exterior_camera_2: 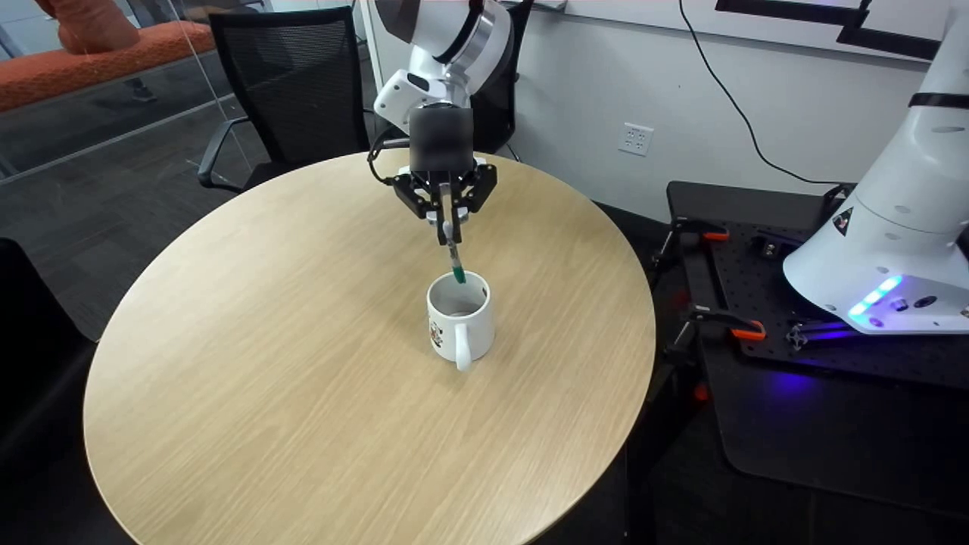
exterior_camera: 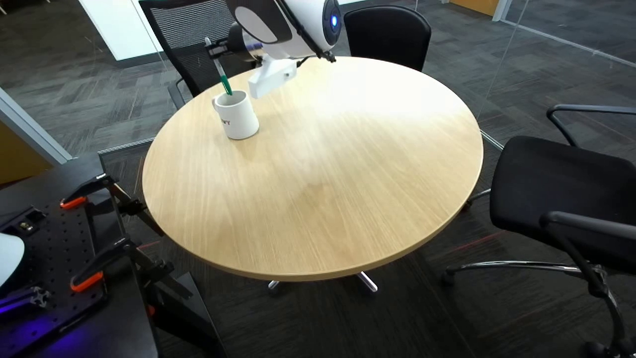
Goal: Pick up the pen and put it in the cup
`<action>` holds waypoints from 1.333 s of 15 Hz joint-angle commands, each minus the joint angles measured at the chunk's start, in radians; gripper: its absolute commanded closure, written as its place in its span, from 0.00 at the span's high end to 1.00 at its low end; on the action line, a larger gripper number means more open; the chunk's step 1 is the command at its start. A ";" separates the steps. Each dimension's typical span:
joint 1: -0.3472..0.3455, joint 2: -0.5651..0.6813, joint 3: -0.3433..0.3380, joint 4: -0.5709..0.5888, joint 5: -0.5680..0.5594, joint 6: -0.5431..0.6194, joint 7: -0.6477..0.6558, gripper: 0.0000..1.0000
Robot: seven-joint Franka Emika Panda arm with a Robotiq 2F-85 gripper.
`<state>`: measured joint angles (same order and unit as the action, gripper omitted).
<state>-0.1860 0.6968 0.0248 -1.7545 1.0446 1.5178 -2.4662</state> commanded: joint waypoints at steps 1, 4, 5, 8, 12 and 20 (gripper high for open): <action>0.015 0.050 -0.010 0.069 -0.010 -0.047 0.045 0.03; 0.024 0.060 -0.010 0.076 -0.014 -0.038 0.046 0.46; 0.026 0.062 -0.011 0.077 -0.014 -0.034 0.046 0.53; 0.030 0.051 -0.012 0.071 -0.016 -0.029 0.044 0.75; 0.031 0.005 -0.014 0.036 -0.019 -0.015 0.019 1.00; 0.035 -0.143 -0.025 -0.020 -0.018 0.009 0.004 1.00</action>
<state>-0.1659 0.6481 0.0212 -1.7163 1.0382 1.5132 -2.4633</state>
